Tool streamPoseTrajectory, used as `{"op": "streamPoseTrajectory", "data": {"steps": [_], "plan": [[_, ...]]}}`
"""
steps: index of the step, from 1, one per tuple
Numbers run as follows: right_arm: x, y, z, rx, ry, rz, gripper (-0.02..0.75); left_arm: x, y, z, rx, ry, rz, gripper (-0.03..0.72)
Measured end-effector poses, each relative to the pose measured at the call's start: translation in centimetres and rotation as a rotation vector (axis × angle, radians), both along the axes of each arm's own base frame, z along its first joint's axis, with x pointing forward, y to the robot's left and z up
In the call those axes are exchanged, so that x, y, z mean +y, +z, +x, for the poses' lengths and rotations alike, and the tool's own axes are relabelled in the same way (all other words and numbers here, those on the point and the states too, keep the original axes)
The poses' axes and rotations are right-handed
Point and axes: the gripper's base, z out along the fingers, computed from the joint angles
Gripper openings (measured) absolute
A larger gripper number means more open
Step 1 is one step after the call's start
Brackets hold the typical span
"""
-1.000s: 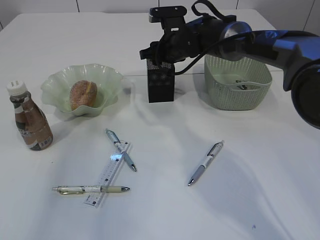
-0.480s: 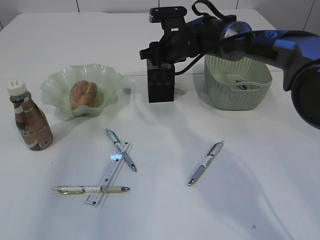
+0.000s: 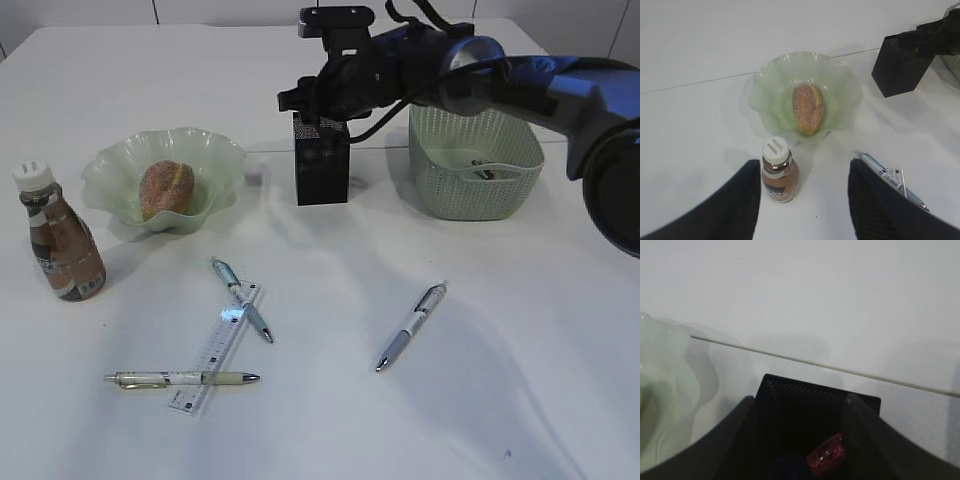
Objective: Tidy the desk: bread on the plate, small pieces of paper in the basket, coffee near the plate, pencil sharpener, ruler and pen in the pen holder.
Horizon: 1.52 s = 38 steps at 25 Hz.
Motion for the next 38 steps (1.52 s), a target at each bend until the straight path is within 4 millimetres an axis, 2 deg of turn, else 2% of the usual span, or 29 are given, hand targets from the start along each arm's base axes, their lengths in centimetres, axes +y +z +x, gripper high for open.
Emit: {"op": "streamPoseTrajectory", "data": {"steps": [9, 11, 12, 17, 21, 23, 24, 28, 30, 34, 36, 37, 38], "plan": [[-0.2, 2.5, -0.4, 0.032, -0.016, 0.001, 0.428, 0.0, 0.0, 0.0, 0.0, 0.0, 0.0, 0.394], [-0.2, 2.5, -0.4, 0.032, -0.016, 0.001, 0.428, 0.0, 0.0, 0.0, 0.0, 0.0, 0.0, 0.394], [-0.4, 4.3, -0.9, 0.03, -0.02, 0.002, 0.428, 0.0, 0.0, 0.0, 0.0, 0.0, 0.0, 0.394], [-0.8, 6.2, -1.7, 0.062, -0.029, -0.005, 0.426, 0.0, 0.0, 0.0, 0.0, 0.0, 0.0, 0.394], [-1.4, 8.7, -3.2, 0.12, -0.041, -0.013, 0.426, 0.0, 0.0, 0.0, 0.0, 0.0, 0.0, 0.394], [-1.5, 9.1, -3.5, 0.133, -0.043, -0.013, 0.426, 0.0, 0.0, 0.0, 0.0, 0.0, 0.0, 0.394], [-1.6, 10.8, -4.1, 0.109, -0.04, 0.014, 0.426, 0.0, 0.0, 0.0, 0.0, 0.0, 0.0, 0.394], [-2.1, 12.4, -5.7, 0.198, -0.048, 0.002, 0.426, 0.0, 0.0, 0.0, 0.0, 0.0, 0.0, 0.394], [-2.5, 14.1, -6.7, 0.204, -0.05, 0.001, 0.426, 0.0, 0.0, 0.0, 0.0, 0.0, 0.0, 0.394], [-3.1, 15.9, -8.3, 0.249, -0.056, -0.013, 0.426, 0.0, 0.0, 0.0, 0.002, 0.0, 0.0, 0.394], [-3.2, 15.7, -8.6, 0.284, -0.06, -0.027, 0.426, 0.0, -0.1, 0.0, 0.008, 0.0, 0.002, 0.394], [-3.6, 17.2, -9.6, 0.284, -0.061, -0.026, 0.426, 0.0, -0.1, -0.1, 0.012, 0.0, 0.003, 0.394], [-3.7, 17.4, -9.8, 0.286, -0.062, -0.027, 0.426, 0.0, -0.1, -0.1, 0.019, 0.0, 0.004, 0.394]]}}
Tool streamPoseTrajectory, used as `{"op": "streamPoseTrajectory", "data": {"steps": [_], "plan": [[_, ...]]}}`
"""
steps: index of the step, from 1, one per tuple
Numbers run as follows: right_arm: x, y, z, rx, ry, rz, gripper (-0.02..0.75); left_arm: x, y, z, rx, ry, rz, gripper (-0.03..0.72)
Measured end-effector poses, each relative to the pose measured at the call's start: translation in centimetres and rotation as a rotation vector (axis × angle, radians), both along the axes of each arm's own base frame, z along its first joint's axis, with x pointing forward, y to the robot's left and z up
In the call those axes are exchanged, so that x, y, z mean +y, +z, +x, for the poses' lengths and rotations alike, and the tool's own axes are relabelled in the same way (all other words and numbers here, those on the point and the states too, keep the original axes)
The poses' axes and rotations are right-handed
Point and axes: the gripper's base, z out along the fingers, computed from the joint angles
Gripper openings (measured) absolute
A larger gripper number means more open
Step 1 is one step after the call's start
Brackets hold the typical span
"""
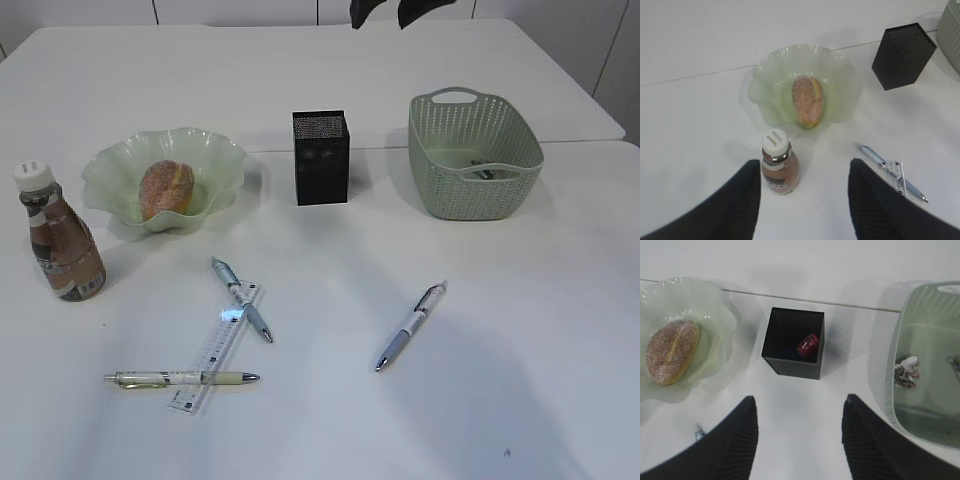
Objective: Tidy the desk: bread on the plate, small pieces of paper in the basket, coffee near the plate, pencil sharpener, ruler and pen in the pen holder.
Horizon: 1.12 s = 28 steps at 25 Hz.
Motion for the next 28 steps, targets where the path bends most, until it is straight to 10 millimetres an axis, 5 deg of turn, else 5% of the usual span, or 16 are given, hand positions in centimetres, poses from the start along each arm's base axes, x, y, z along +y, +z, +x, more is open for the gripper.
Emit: {"op": "streamPoseTrajectory", "data": {"steps": [28], "plan": [[-3.2, 10.7, -9.2, -0.115, 0.008, 0.077, 0.423, -0.1, -0.1, -0.4, 0.067, -0.006, -0.015, 0.394]]}}
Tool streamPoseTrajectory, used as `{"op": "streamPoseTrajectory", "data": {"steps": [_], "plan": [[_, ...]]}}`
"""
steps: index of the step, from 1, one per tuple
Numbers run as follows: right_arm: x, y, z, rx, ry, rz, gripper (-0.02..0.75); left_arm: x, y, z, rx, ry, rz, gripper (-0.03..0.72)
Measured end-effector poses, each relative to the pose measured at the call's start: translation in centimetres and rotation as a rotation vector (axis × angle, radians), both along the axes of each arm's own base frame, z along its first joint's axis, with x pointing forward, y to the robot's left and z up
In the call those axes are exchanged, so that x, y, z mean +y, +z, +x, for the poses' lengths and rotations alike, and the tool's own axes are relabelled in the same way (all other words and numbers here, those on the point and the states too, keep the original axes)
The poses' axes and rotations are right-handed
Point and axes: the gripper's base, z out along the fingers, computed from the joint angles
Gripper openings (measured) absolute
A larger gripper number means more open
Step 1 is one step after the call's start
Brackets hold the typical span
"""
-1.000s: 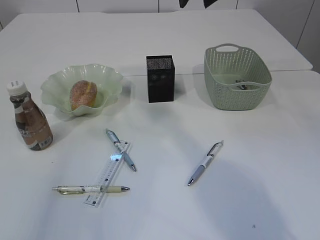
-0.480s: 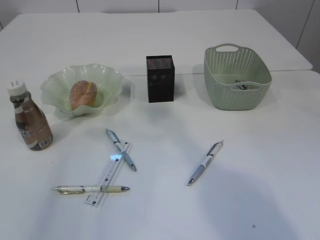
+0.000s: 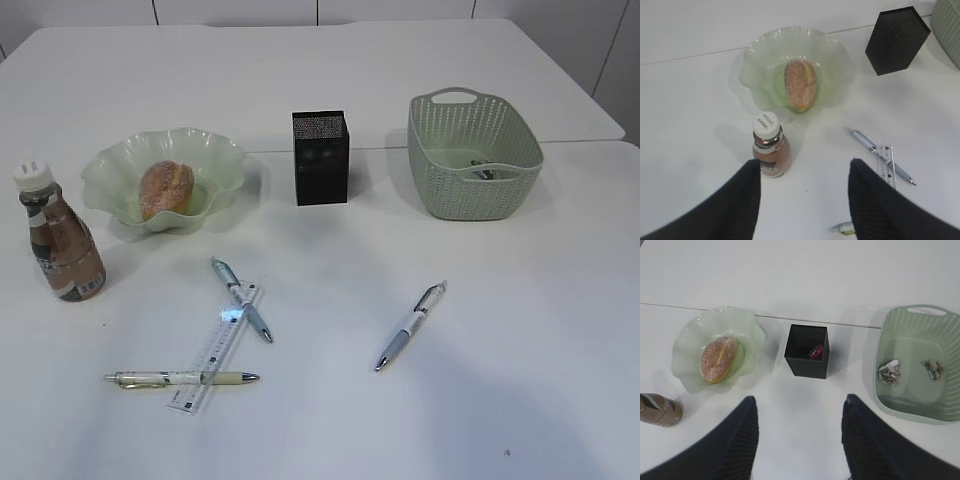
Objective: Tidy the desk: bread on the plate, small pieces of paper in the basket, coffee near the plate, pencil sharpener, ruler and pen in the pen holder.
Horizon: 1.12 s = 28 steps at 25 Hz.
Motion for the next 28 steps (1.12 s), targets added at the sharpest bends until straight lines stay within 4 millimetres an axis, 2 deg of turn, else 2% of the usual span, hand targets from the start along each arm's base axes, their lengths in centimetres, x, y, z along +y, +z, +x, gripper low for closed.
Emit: {"op": "streamPoseTrajectory", "data": {"steps": [2, 4, 6, 7, 12, 18, 23, 28], "plan": [[-0.1, 0.2, -0.4, -0.003, 0.001, 0.003, 0.423, 0.0, 0.0, -0.1, 0.009, -0.007, 0.009, 0.395], [-0.6, 0.9, -1.6, -0.012, 0.001, 0.007, 0.423, -0.2, -0.1, -0.2, 0.02, -0.02, 0.016, 0.395], [-0.6, 0.9, -1.6, -0.012, 0.001, 0.007, 0.423, -0.7, -0.2, -0.4, 0.031, -0.047, 0.021, 0.401], [-1.2, 1.0, -3.2, -0.001, 0.002, 0.004, 0.423, -0.9, -0.2, -0.4, 0.039, -0.06, 0.023, 0.41], [-1.8, 0.3, -4.8, 0.036, 0.002, -0.01, 0.423, -2.4, 0.9, 0.3, 0.114, -0.119, 0.044, 0.452], [-2.1, -0.9, -5.7, 0.087, 0.005, -0.023, 0.423, -3.6, 0.9, 3.5, 0.344, -0.129, 0.103, 0.456], [-2.0, -1.2, -5.8, 0.098, 0.008, -0.02, 0.423, -5.2, 1.1, 6.8, 0.393, -0.151, 0.06, 0.467], [-2.0, -1.2, -5.8, 0.099, 0.008, -0.02, 0.423, -6.8, -0.1, 8.9, 0.438, -0.181, 0.032, 0.485]]}}
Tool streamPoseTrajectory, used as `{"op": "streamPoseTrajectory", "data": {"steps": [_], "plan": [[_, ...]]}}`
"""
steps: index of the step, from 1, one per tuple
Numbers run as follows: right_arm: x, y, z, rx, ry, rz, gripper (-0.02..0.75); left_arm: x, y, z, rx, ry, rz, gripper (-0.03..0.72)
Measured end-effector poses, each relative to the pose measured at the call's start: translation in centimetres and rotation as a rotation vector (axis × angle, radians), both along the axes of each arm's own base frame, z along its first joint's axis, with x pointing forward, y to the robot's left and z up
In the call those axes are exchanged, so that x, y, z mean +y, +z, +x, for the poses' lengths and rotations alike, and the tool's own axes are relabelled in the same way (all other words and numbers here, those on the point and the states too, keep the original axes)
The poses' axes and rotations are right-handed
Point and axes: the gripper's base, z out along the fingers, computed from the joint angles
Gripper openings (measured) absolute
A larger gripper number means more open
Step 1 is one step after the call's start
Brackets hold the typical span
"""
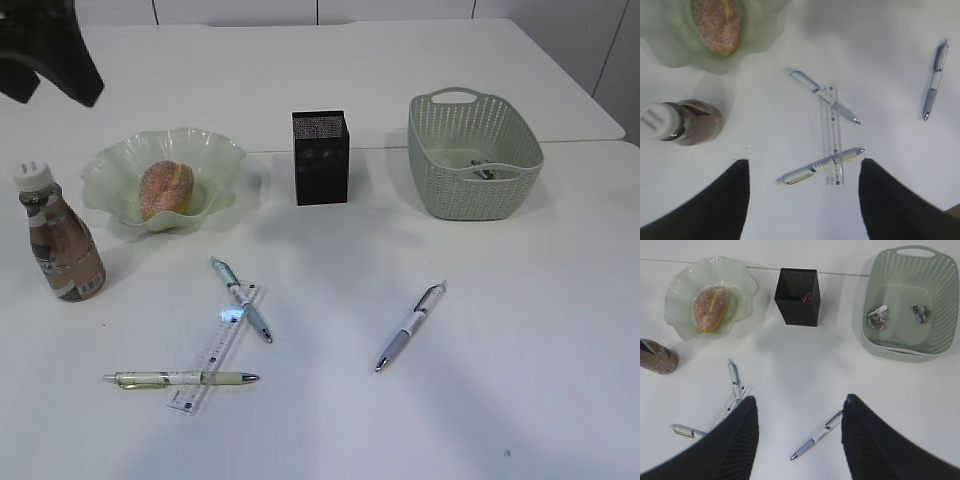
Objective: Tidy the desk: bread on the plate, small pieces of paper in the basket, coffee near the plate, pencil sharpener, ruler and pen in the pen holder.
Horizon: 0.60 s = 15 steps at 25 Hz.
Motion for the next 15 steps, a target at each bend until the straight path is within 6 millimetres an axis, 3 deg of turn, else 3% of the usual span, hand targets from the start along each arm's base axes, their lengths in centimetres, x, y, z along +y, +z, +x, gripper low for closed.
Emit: {"op": "streamPoseTrajectory", "data": {"steps": [9, 15], "plan": [[-0.6, 0.0, 0.2, -0.025, -0.032, -0.065, 0.423, -5.5, -5.2, 1.5, 0.127, -0.139, 0.096, 0.488], [-1.3, -0.1, 0.3, -0.05, -0.026, -0.163, 0.423, -6.4, -8.2, 2.7, 0.194, -0.151, 0.14, 0.488]]}}
